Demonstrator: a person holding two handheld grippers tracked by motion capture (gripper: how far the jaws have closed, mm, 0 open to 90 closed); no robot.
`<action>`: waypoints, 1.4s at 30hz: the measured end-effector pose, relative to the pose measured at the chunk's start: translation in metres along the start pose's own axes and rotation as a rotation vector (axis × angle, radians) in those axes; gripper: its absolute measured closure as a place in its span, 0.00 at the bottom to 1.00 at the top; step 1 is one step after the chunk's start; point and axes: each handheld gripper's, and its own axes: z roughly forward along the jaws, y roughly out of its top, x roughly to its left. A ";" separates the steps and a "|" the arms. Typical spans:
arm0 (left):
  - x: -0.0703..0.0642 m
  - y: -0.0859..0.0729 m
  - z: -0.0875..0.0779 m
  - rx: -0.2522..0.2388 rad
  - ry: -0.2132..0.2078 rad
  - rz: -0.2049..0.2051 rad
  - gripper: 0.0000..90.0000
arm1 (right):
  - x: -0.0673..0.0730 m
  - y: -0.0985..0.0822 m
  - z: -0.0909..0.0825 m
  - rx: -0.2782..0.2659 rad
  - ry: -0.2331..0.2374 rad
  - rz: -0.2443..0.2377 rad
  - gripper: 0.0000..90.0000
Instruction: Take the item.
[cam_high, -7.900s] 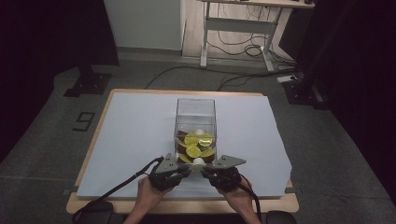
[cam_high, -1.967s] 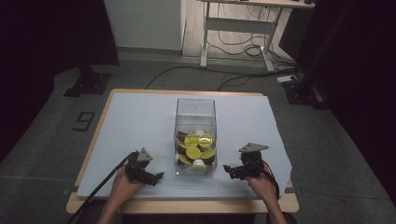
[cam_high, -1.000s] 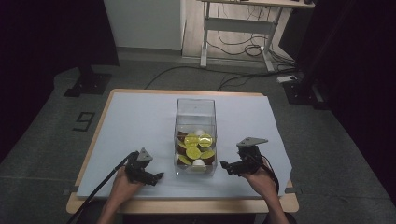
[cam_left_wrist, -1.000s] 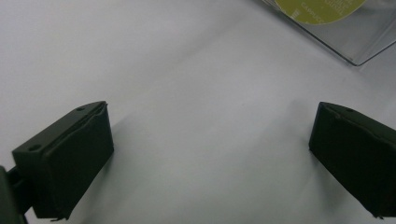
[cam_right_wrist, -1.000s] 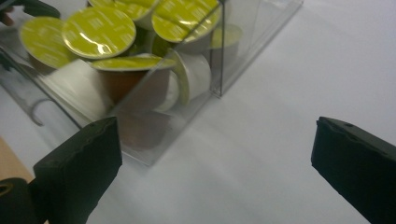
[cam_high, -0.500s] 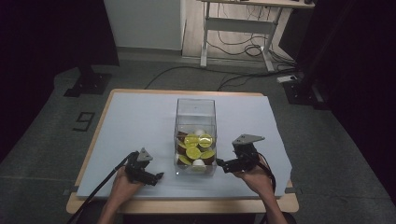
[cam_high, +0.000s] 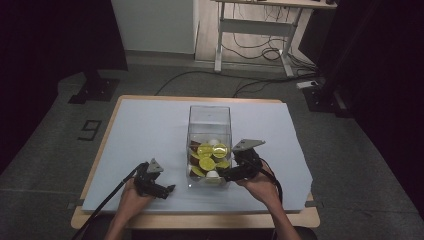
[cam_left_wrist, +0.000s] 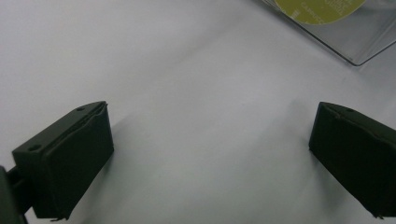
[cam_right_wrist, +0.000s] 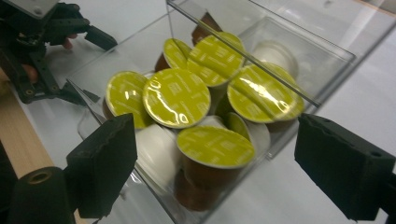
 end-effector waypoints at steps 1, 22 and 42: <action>0.000 0.000 0.000 0.000 0.000 0.000 0.00 | 0.002 0.002 0.002 0.002 0.008 -0.003 0.15; 0.000 0.000 0.000 0.000 -0.001 0.001 0.00 | 0.010 0.015 0.041 0.073 0.076 -0.029 0.24; 0.000 0.000 0.000 0.001 -0.001 0.000 0.00 | 0.009 0.022 0.073 0.177 0.105 -0.039 0.36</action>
